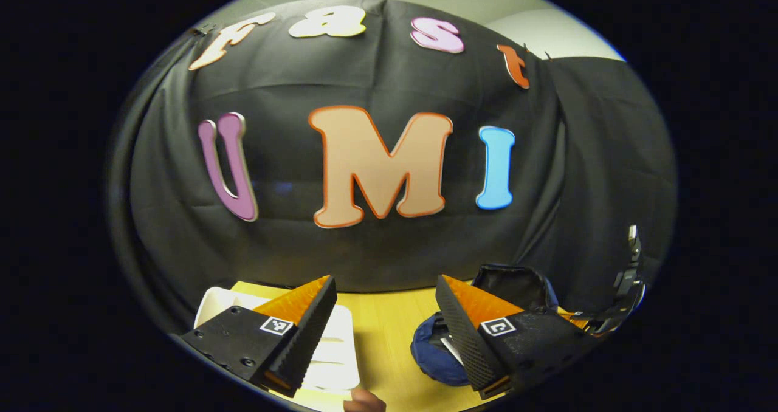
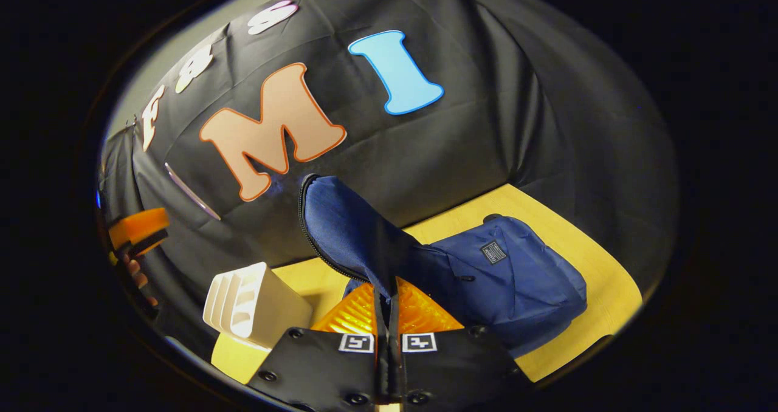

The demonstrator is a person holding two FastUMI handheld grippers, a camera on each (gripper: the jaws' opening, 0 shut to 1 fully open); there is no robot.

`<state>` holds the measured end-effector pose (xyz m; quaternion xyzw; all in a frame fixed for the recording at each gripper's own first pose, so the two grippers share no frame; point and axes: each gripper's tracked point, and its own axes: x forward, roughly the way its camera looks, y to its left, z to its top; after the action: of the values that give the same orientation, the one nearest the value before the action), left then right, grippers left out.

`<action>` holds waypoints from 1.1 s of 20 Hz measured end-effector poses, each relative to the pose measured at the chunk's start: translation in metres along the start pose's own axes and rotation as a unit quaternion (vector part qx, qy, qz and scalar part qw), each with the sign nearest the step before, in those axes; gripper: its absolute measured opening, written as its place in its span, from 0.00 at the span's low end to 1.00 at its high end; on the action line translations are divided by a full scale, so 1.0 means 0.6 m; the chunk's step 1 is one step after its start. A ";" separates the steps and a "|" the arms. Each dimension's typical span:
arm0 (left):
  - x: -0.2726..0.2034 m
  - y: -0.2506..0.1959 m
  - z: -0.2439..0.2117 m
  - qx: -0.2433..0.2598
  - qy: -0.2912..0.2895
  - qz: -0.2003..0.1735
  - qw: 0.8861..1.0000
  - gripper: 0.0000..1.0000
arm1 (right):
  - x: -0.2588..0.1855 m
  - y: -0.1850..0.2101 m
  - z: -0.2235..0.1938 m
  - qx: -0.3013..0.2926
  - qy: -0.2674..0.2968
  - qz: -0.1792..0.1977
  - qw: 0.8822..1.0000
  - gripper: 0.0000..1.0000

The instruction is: Open the schoolbag, grab two books from the bookshelf and put them into the schoolbag.

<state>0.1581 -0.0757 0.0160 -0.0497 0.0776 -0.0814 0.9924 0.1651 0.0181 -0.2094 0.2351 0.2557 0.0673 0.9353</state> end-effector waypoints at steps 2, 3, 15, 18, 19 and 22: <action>-0.034 0.021 0.003 -0.002 0.002 0.016 1.000 0.96 | 0.001 0.007 -0.010 -0.018 0.002 -0.002 1.000 0.02; -0.049 0.032 0.001 -0.002 0.002 0.024 1.000 0.93 | 0.000 0.010 -0.014 -0.031 0.003 -0.005 1.000 0.03; -0.152 0.090 -0.078 -0.024 0.025 0.091 0.995 0.94 | -0.081 0.089 -0.044 -0.113 -0.015 0.022 0.993 1.00; -0.172 0.081 -0.077 -0.012 0.012 0.095 0.995 0.94 | -0.124 0.121 -0.003 -0.154 -0.057 0.026 0.986 1.00; -0.177 0.078 -0.073 -0.003 0.009 0.096 0.995 0.95 | -0.138 0.135 0.011 -0.168 -0.071 0.030 0.983 1.00; -0.186 0.064 -0.068 0.023 0.004 0.089 0.996 0.96 | -0.180 0.169 0.038 -0.201 -0.099 0.035 0.974 1.00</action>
<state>0.0486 -0.0225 -0.0119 -0.0196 0.0842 0.0054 0.9962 0.0832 0.0715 -0.0954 0.0566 0.1352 0.1262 0.9811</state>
